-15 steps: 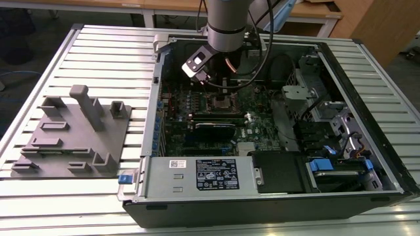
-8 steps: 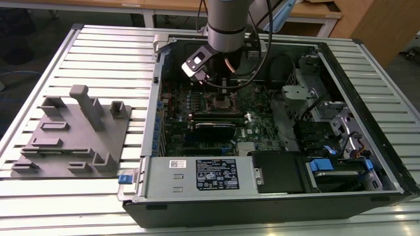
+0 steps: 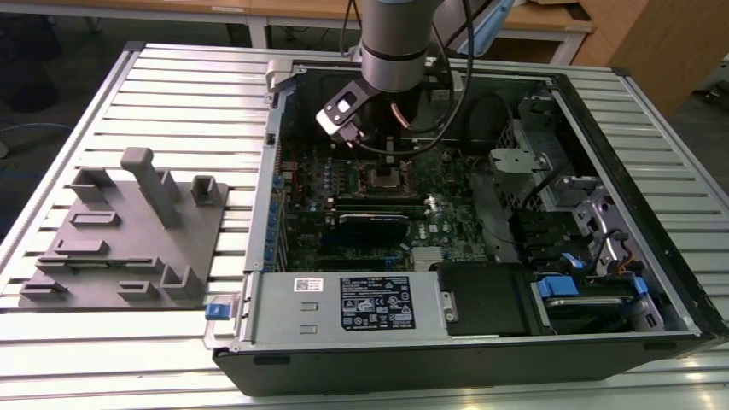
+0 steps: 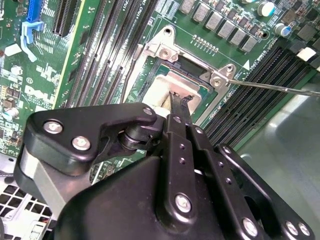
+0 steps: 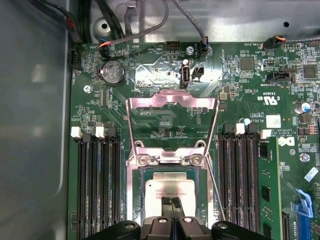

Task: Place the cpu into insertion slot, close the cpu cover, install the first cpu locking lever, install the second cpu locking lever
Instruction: 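Place the cpu into insertion slot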

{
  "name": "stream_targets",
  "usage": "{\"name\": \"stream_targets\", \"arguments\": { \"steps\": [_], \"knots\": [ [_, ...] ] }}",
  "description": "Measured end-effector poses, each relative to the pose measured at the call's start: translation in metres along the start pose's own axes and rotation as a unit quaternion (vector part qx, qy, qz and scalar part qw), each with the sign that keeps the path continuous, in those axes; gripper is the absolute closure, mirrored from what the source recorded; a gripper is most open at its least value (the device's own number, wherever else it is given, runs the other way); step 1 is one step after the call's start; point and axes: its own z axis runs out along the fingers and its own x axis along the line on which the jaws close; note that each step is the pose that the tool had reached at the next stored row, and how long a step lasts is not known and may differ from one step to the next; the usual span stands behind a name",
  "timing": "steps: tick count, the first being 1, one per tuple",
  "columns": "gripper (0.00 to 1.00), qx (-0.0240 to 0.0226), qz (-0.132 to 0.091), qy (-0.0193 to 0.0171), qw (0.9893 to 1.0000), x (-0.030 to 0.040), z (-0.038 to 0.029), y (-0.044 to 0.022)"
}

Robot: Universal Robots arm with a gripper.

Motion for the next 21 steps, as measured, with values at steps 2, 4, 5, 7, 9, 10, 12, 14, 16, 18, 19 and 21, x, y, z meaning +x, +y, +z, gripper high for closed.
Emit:
{"name": "stream_targets", "arguments": {
  "steps": [2,4,5,7,9,10,12,14,16,18,19,21],
  "knots": [
    [0.90,-0.0001,0.000,0.0002,1.0000,0.0001,0.0005,0.0006],
    [0.90,-0.0001,0.000,0.0002,1.0000,0.0001,0.0011,0.0022],
    [0.90,-0.0001,0.000,0.0001,1.0000,0.0001,0.0013,0.0032],
    [0.90,-0.0001,0.000,0.0001,1.0000,0.0001,0.0016,0.0039],
    [0.90,-0.0002,0.000,0.0002,1.0000,0.0001,0.0031,0.0039],
    [0.90,-0.0001,0.000,0.0002,1.0000,0.0001,0.0039,0.0039],
    [0.90,-0.0001,0.000,0.0001,1.0000,0.0001,0.0041,0.0038],
    [0.90,0.0000,0.000,0.0000,1.0000,0.0000,0.0041,0.0038],
    [0.90,-0.0001,0.001,0.0001,1.0000,0.0001,0.0043,0.0038],
    [0.90,-0.0001,0.001,0.0001,1.0000,0.0001,0.0043,0.0038],
    [0.90,-0.0001,0.001,0.0001,1.0000,0.0001,0.0043,0.0038],
    [0.90,0.0046,0.001,0.0002,1.0000,0.0002,0.0047,0.0045]
  ]
}}
